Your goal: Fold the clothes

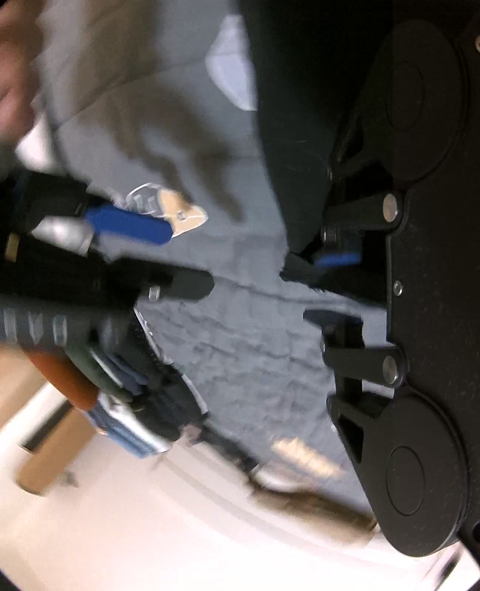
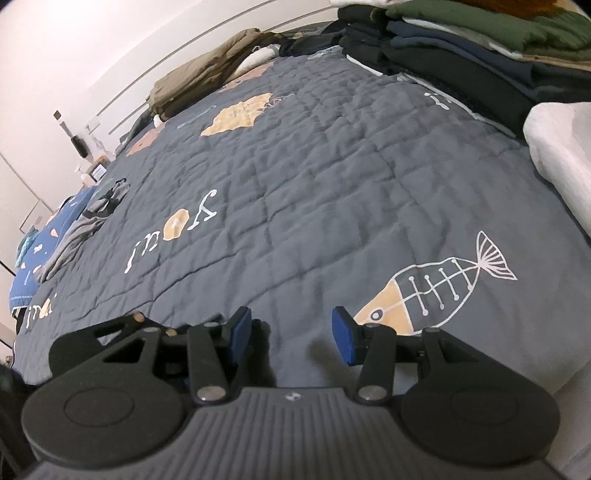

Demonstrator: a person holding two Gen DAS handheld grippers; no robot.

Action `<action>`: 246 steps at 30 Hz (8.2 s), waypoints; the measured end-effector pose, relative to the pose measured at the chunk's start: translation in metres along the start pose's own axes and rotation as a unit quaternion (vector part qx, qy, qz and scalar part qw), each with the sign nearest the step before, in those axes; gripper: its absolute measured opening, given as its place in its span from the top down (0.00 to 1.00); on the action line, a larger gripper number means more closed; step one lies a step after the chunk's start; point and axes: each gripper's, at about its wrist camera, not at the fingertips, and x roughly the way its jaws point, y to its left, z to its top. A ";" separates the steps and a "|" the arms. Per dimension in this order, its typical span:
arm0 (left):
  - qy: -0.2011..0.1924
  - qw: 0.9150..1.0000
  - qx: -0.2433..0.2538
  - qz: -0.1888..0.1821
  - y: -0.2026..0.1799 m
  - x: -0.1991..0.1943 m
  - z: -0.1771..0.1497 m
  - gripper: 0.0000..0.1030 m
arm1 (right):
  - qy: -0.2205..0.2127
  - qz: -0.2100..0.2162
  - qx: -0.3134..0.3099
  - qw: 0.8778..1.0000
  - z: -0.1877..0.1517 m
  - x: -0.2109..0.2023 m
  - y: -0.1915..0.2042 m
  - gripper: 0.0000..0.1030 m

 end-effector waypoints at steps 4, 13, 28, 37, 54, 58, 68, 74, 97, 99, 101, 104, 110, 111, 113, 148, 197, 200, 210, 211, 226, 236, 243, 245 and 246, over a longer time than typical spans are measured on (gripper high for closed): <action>0.027 0.974 -0.199 -0.107 0.059 0.010 -0.001 0.98 | 0.001 0.004 0.008 1.000 0.000 0.000 -0.003 0.54; 0.005 0.843 -0.467 -0.265 0.152 0.021 -0.046 0.98 | 0.014 0.010 0.009 1.000 -0.002 0.006 -0.005 0.54; 0.011 0.995 -0.063 -0.079 0.051 -0.009 0.008 0.92 | 0.022 -0.011 0.014 1.000 -0.006 0.012 -0.011 0.54; 0.002 0.983 0.183 -0.011 -0.010 0.002 0.003 0.69 | 0.020 -0.004 0.020 1.000 -0.004 0.010 -0.014 0.54; 0.040 0.873 -0.417 -0.249 0.139 0.036 -0.023 0.99 | 0.020 0.004 0.033 0.999 -0.003 0.010 -0.019 0.54; -0.018 0.791 -0.542 -0.284 0.152 0.026 -0.050 0.99 | 0.020 0.010 0.038 0.999 -0.003 0.009 -0.018 0.54; -0.033 0.731 -0.614 -0.296 0.141 0.007 -0.073 0.99 | 0.022 0.041 0.037 0.998 -0.005 0.010 -0.015 0.54; 0.040 0.838 -0.509 -0.192 0.137 -0.014 -0.059 0.98 | 0.022 0.038 0.021 0.999 -0.006 0.012 -0.009 0.54; 0.042 0.795 -0.602 0.068 0.141 -0.251 -0.243 0.50 | 0.016 0.053 -0.058 0.997 -0.034 0.051 0.053 0.54; 0.041 0.784 -0.612 0.099 0.142 -0.257 -0.257 0.50 | -0.007 0.053 -0.047 0.998 -0.033 0.052 0.055 0.54; 0.048 0.787 -0.602 0.125 0.146 -0.261 -0.262 0.50 | -0.033 0.051 -0.024 0.998 -0.030 0.051 0.054 0.54; 0.058 0.793 -0.586 0.157 0.153 -0.266 -0.266 0.50 | -0.053 0.052 0.000 0.997 -0.027 0.054 0.052 0.54; 0.074 0.805 -0.554 0.199 0.163 -0.273 -0.275 0.50 | -0.062 0.042 0.014 0.997 -0.030 0.064 0.051 0.54; 0.080 0.806 -0.548 0.208 0.164 -0.274 -0.277 0.50 | -0.065 0.043 0.015 0.997 -0.029 0.063 0.051 0.54; 0.088 0.801 -0.549 0.220 0.169 -0.274 -0.283 0.50 | -0.064 0.044 0.013 0.997 -0.028 0.061 0.051 0.54; 0.047 0.764 -0.622 0.165 0.178 -0.274 -0.308 0.90 | -0.047 0.058 0.012 0.997 -0.020 0.041 0.036 0.91; 0.000 0.766 -0.623 0.157 0.081 -0.345 -0.248 0.48 | -0.002 0.102 -0.135 0.986 -0.150 -0.055 0.161 0.55; 0.003 0.761 -0.631 0.150 0.063 -0.354 -0.247 0.46 | 0.017 0.118 -0.143 0.982 -0.174 -0.057 0.174 0.55; -0.048 0.689 -0.722 0.037 0.005 -0.380 -0.268 0.45 | 0.085 0.100 -0.166 0.977 -0.230 -0.043 0.190 0.55; -0.063 0.671 -0.739 0.013 -0.002 -0.380 -0.272 0.43 | 0.083 0.102 -0.155 0.979 -0.230 -0.044 0.188 0.55; -0.020 0.584 -0.803 0.116 -0.020 -0.383 -0.322 0.41 | 0.076 0.084 -0.128 0.985 -0.235 -0.058 0.167 0.55; -0.007 0.534 -0.807 0.250 -0.022 -0.428 -0.333 0.38 | 0.036 0.135 -0.130 0.982 -0.233 -0.077 0.186 0.55; -0.003 0.534 -0.810 0.244 -0.022 -0.421 -0.343 0.38 | 0.068 0.144 -0.135 0.978 -0.244 -0.057 0.207 0.55; -0.003 0.526 -0.818 0.234 -0.021 -0.417 -0.347 0.39 | 0.074 0.145 -0.132 0.978 -0.246 -0.054 0.210 0.55; -0.004 0.524 -0.820 0.229 -0.023 -0.415 -0.349 0.40 | 0.076 0.146 -0.134 0.977 -0.247 -0.053 0.212 0.55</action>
